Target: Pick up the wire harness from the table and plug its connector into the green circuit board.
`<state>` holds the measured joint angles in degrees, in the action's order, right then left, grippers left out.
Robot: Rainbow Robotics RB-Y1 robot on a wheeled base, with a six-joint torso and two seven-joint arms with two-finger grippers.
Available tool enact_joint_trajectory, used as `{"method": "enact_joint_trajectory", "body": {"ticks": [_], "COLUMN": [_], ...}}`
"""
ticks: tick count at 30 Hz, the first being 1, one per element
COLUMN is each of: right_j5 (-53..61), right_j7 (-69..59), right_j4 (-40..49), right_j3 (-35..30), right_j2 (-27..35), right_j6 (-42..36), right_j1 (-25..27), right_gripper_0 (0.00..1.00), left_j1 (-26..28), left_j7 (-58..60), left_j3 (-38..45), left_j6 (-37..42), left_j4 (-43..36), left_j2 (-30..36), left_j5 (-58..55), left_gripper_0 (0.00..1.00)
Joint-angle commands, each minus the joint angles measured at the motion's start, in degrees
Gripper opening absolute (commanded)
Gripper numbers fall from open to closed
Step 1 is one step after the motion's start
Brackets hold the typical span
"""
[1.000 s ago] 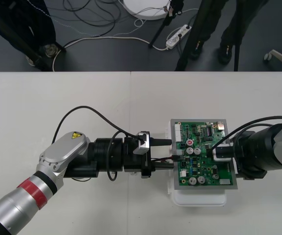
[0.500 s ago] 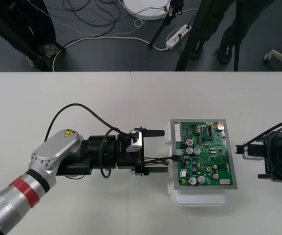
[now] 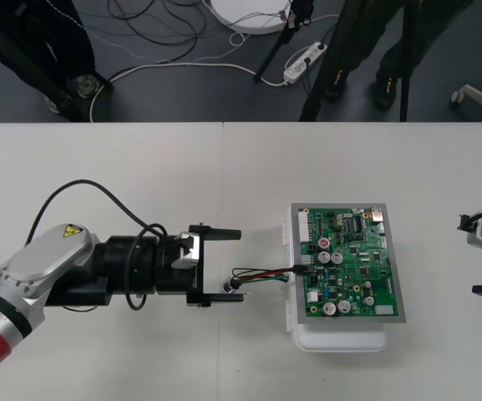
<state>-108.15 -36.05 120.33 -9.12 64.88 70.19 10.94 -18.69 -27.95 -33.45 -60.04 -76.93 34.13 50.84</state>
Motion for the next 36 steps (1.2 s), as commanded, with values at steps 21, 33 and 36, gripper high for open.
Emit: {"method": "enact_joint_trajectory", "body": {"ticks": [21, 33, 36], "right_j5": [47.68, 55.07, 55.07], "right_j7": [43.61, 56.09, 56.88], "right_j4": [-15.65, -24.17, -25.32], "right_j3": [-8.81, -10.04, -10.66], "right_j2": [5.78, 8.60, 8.51], "right_j6": [1.88, 13.84, 16.74], "right_j1": [1.28, 1.28, 1.19], "right_gripper_0": [1.00, 1.00, 1.00], "left_j1": [18.25, 26.95, 27.04], "left_j7": [4.04, 14.94, 17.40], "left_j3": [19.56, 32.05, 33.80], "left_j6": [-20.73, -24.25, -24.60], "left_j4": [-12.28, -23.44, -24.76], "left_j2": [22.47, 27.92, 28.80], "left_j5": [-0.48, -0.66, -1.62], "left_gripper_0": [1.00, 1.00, 1.00]}}
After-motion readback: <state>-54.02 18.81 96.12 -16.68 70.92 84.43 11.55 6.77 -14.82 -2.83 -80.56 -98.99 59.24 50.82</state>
